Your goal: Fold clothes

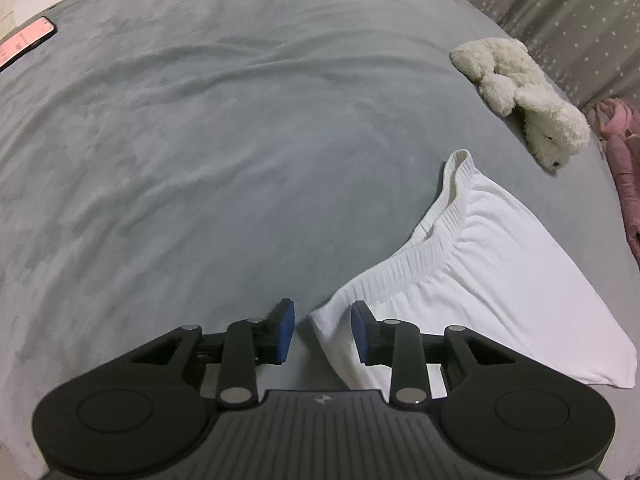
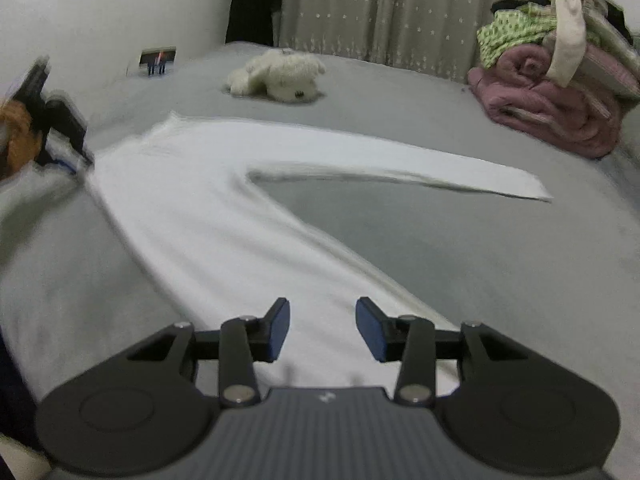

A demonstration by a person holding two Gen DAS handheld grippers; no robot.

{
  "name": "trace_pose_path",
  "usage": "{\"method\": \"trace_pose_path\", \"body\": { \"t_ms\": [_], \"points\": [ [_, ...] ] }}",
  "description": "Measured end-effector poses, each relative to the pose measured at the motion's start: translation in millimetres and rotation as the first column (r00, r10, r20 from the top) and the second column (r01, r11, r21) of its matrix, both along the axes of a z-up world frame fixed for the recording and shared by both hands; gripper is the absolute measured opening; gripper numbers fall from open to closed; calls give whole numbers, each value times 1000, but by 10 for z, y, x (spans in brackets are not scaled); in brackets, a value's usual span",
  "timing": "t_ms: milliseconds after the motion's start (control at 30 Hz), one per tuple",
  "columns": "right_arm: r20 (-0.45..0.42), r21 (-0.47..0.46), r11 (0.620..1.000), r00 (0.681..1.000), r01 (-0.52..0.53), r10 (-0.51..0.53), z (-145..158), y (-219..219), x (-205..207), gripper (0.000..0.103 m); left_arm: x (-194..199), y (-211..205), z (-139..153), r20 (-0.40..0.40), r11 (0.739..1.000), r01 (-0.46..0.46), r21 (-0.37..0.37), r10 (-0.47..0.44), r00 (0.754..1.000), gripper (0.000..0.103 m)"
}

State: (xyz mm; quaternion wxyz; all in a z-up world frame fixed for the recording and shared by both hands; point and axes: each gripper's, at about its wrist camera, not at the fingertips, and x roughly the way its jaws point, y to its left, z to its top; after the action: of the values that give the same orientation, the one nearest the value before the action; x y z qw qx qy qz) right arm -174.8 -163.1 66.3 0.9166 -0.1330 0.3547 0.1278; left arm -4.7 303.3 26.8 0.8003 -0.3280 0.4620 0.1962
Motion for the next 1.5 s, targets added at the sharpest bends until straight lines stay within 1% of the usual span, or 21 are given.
{"method": "trace_pose_path", "body": {
  "t_ms": [33, 167, 267, 300, 367, 400, 467, 533, 600, 667, 700, 767, 800, 867, 967, 1033, 1133, 1200, 1233, 1300, 1500],
  "points": [
    [-11, -33, 999, 1000, -1, 0, -39, -49, -144, 39, -20, -2, 2, 1, 1000, -2, -7, 2, 1000, 31],
    [-55, -62, 998, 998, 29, -32, -197, -205, -501, 39, -71, 3, -11, 2, 1000, -20, -19, 20, 1000, 31],
    [-63, -93, 991, 992, 99, -105, -315, -354, -678, 38, -90, -1, -14, 9, 999, -18, -41, 18, 1000, 31],
    [-61, -87, 985, 986, 152, -158, -321, -450, -689, 39, -97, -4, -15, 12, 998, -16, -53, 17, 1000, 31],
    [-56, -68, 961, 961, 267, -271, -318, -662, -697, 39, -111, -19, -17, 17, 997, -13, -74, 14, 1000, 31],
    [-56, -45, 940, 938, 339, -341, -305, -796, -705, 39, -115, -34, -18, 17, 997, -10, -80, 11, 1000, 31],
    [-69, 5, 876, 874, 483, -481, -280, -1114, -723, 37, -100, -85, -23, 15, 997, 2, -71, -1, 1000, 31],
    [-47, -10, 839, 837, 545, -545, -266, -1310, -744, 37, -66, -138, -36, 5, 999, 10, -42, -10, 1000, 31],
    [-18, -36, 842, 842, 539, -540, -233, -1395, -737, 37, -30, -187, -47, -5, 1000, 9, -10, -9, 1000, 31],
    [-24, -21, 852, 852, 523, -524, -193, -1488, -672, 37, 1, -237, -46, -11, 1000, 9, 24, -9, 1000, 28],
    [-26, -12, 851, 850, 526, -526, -188, -1529, -639, 37, 10, -253, -41, -12, 999, 13, 40, -12, 1000, 26],
    [-46, 3, 855, 854, 519, -518, -218, -1642, -558, 36, 20, -288, -47, -24, 996, 19, 84, -17, 1000, 15],
    [-75, 6, 862, 860, 506, -504, -257, -1644, -514, 34, 18, -290, -53, -29, 996, 15, 93, -13, 1000, 14],
    [-119, 6, 865, 859, 502, -498, -339, -1693, -408, 20, 10, -288, -51, -28, 995, 12, 97, -10, 1000, 14],
    [-116, 123, 838, 847, 531, -519, -236, -1891, -394, 19, 5, -288, -56, -28, 994, 19, 105, -16, 999, 14],
    [-116, 189, 807, 829, 559, -547, -150, -2047, -361, 25, 19, -305, -65, -31, 993, 22, 116, -18, 999, 14],
    [-147, 157, 836, 849, 526, -507, -205, -2156, -149, 29, 36, -340, -62, -38, 991, 20, 134, -15, 999, 14],
    [-183, 142, 853, 860, 502, -475, -306, -2148, -32, 29, 38, -351, -60, -39, 990, 16, 137, -11, 999, 14],
    [-173, 122, 868, 871, 482, -459, -332, -2116, 3, 29, 38, -356, -58, -39, 990, 14, 138, -9, 999, 14],
    [-146, 85, 892, 891, 444, -430, -344, -2053, 51, 7, 38, -356, -57, -38, 990, 12, 137, -7, 999, 14],
    [-109, 95, 878, 882, 469, -459, -177, -2197, 281, 6, 48, -373, -63, -39, 988, 19, 153, -13, 999, 14]
  ]
}}
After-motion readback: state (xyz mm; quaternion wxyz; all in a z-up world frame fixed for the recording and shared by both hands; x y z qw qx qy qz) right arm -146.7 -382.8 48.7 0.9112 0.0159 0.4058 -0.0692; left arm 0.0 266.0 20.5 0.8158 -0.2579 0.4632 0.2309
